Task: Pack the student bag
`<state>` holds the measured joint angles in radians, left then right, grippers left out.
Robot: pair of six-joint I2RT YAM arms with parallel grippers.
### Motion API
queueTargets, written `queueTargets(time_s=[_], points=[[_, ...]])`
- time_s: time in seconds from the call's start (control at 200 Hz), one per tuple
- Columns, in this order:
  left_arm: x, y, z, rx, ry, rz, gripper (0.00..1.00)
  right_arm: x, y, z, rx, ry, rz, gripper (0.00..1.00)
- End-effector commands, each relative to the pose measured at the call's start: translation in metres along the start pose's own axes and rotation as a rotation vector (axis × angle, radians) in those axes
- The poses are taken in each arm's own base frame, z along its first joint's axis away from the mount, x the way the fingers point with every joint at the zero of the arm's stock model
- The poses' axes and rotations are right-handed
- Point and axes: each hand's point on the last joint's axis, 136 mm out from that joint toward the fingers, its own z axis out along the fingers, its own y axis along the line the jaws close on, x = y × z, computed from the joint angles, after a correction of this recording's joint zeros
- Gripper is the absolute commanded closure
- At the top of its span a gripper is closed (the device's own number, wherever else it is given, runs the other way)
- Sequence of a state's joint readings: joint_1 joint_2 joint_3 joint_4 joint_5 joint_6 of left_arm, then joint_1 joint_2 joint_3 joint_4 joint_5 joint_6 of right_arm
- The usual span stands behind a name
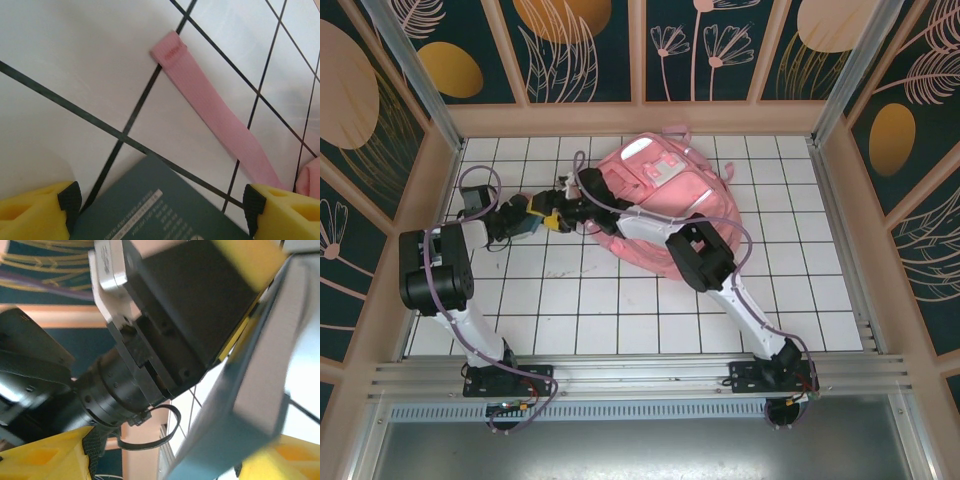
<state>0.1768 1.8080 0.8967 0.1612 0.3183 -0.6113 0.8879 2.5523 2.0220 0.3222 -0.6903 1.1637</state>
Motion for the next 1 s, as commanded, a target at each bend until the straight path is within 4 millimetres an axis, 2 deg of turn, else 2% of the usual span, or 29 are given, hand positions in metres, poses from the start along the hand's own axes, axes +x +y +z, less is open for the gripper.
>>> queueTargets(time_s=[0.0, 0.185, 0.33, 0.44, 0.56, 0.701, 0.771, 0.851, 0.906, 0.931, 0.996], points=[[0.068, -0.005, 0.003, 0.034, 0.245, -0.077, 0.15, 0.014, -0.017, 0.015, 0.032, 0.046, -0.006, 0.29], [0.066, -0.005, 0.002, 0.033, 0.239, -0.074, 0.15, 0.008, -0.028, 0.013, 0.08, 0.023, -0.018, 0.31], [0.064, -0.005, 0.001, 0.025, 0.23, -0.075, 0.14, 0.003, -0.046, 0.0, 0.127, -0.015, 0.001, 0.33], [0.064, -0.005, 0.0, 0.028, 0.229, -0.083, 0.14, -0.003, -0.054, -0.011, 0.147, -0.055, 0.011, 0.39], [0.064, -0.006, -0.001, 0.028, 0.223, -0.097, 0.14, -0.008, -0.061, -0.015, 0.166, -0.071, 0.021, 0.45], [0.066, -0.011, -0.004, 0.059, 0.225, -0.126, 0.14, -0.015, -0.067, -0.013, 0.189, -0.082, 0.019, 0.61], [0.064, -0.012, -0.007, 0.058, 0.217, -0.128, 0.14, -0.016, -0.069, -0.011, 0.199, -0.079, 0.019, 0.8], [0.051, -0.006, -0.014, -0.006, 0.171, -0.12, 0.13, -0.016, -0.064, -0.011, 0.196, -0.07, 0.0, 1.0], [0.039, 0.004, -0.021, -0.078, 0.135, -0.13, 0.12, -0.016, -0.061, -0.013, 0.211, -0.074, -0.014, 1.0], [0.024, -0.001, -0.032, -0.087, 0.092, -0.121, 0.12, -0.017, -0.058, -0.014, 0.215, -0.077, -0.025, 1.0], [-0.001, 0.001, -0.053, -0.162, 0.006, -0.11, 0.1, -0.017, -0.05, -0.02, 0.217, -0.079, -0.049, 1.0]])
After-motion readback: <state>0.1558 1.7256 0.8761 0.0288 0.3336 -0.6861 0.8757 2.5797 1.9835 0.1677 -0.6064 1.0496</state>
